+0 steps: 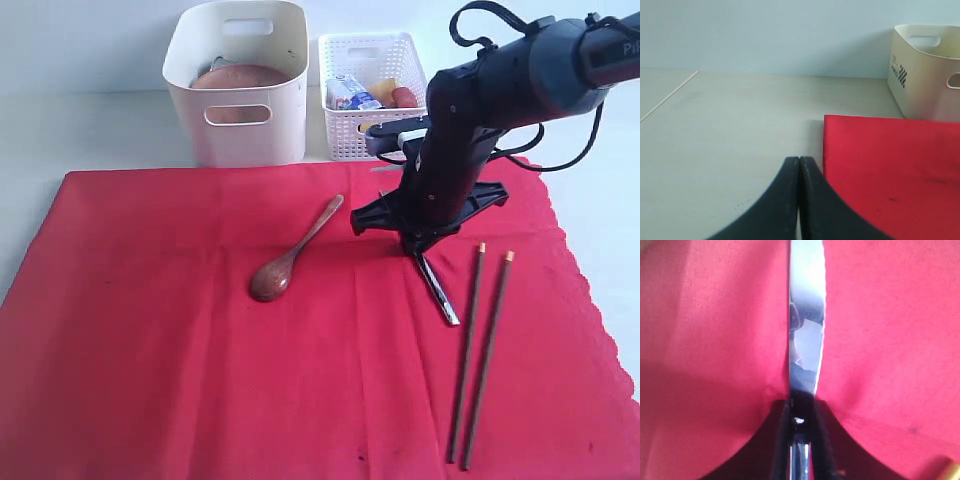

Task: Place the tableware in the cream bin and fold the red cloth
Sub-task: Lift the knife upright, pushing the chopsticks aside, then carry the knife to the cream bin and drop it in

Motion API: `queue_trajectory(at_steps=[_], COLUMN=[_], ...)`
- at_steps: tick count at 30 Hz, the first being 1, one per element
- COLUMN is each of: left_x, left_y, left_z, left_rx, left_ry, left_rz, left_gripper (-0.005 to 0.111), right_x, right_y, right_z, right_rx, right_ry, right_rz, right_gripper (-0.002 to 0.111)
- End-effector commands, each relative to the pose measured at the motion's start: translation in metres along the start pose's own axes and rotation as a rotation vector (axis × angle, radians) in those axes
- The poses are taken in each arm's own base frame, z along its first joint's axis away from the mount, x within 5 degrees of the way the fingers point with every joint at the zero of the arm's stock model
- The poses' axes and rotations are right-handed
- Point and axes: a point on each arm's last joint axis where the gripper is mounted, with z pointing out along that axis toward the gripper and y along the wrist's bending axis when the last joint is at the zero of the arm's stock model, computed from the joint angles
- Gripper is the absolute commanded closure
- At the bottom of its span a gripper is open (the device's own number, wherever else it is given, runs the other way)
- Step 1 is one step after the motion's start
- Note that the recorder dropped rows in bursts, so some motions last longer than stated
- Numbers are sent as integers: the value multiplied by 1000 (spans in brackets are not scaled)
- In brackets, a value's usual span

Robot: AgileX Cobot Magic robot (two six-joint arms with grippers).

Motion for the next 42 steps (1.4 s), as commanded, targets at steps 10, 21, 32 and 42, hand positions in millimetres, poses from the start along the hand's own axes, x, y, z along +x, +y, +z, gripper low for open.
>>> queue_trajectory(at_steps=[10, 21, 32, 42], left_x=[-1, -1, -1, -1], left_y=[0, 0, 0, 0], left_z=[0, 0, 0, 0], left_rx=[7, 7, 7, 7], left_ry=[-13, -13, -13, -13], left_rz=[-11, -11, -11, -11], left_gripper=[106, 106, 106, 106], right_x=[-9, -29, -71, -136], right_y=[1, 5, 18, 51], right_z=[-31, -93, -168, -141], right_rx=[-38, -70, -147, -388], right_ry=[-112, -268, -560, -801], right_rz=[18, -21, -176, -182], right_gripper=[108, 108, 108, 108])
